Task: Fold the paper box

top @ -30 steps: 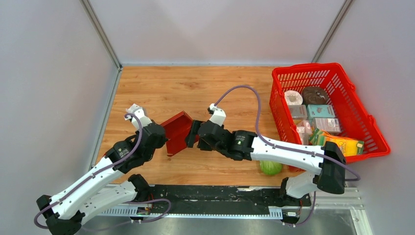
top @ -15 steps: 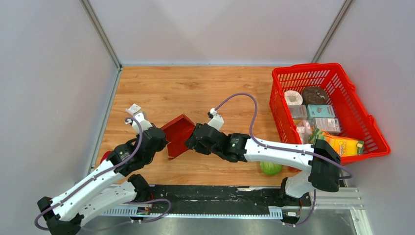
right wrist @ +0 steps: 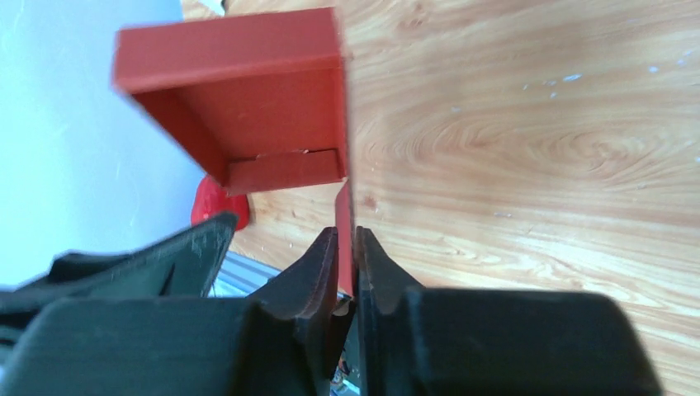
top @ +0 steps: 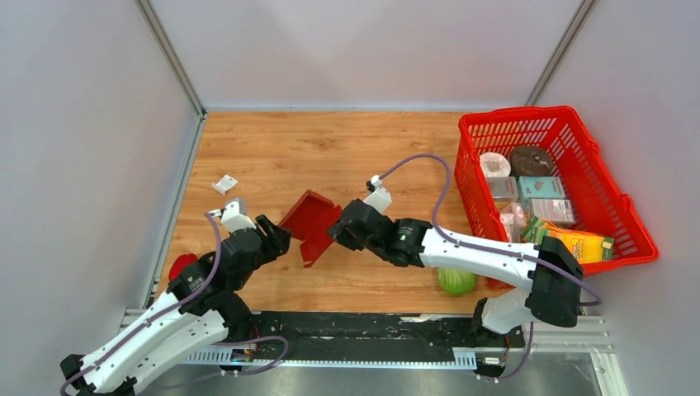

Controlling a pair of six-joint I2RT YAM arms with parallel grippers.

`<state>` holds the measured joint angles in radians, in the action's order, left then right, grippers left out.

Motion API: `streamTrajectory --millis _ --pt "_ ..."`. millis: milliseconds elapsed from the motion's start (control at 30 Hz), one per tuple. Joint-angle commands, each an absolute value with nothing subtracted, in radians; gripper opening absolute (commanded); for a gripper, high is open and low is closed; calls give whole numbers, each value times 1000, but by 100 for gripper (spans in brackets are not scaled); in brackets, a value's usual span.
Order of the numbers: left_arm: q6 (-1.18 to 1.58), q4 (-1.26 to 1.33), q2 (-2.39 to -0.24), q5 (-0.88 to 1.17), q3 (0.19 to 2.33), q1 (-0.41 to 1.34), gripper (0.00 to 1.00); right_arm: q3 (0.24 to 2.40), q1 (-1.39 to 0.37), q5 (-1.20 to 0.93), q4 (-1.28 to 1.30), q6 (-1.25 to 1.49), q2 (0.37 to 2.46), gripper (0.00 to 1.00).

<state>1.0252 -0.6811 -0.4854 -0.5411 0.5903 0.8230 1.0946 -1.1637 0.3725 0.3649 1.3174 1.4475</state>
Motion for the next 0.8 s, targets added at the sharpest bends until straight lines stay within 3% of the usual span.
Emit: streamTrajectory --millis 0,133,167,333,533,767 --pt "905 -647 -375 -410 569 824 63 1092 -1079 372 417 1240 1405 10" --pt "838 -734 -214 -368 572 825 65 1147 -997 301 518 950 1443 6" --pt "830 -755 -190 -371 583 824 66 1173 -977 270 544 842 1460 0" --pt "776 -857 -91 -402 621 824 69 1393 -910 299 914 365 1548 1" --pt "730 -828 -103 -336 629 824 70 1593 -911 385 1224 109 1699 5" --pt "703 -867 -92 -226 653 825 70 1692 -933 515 1281 -125 1822 1"
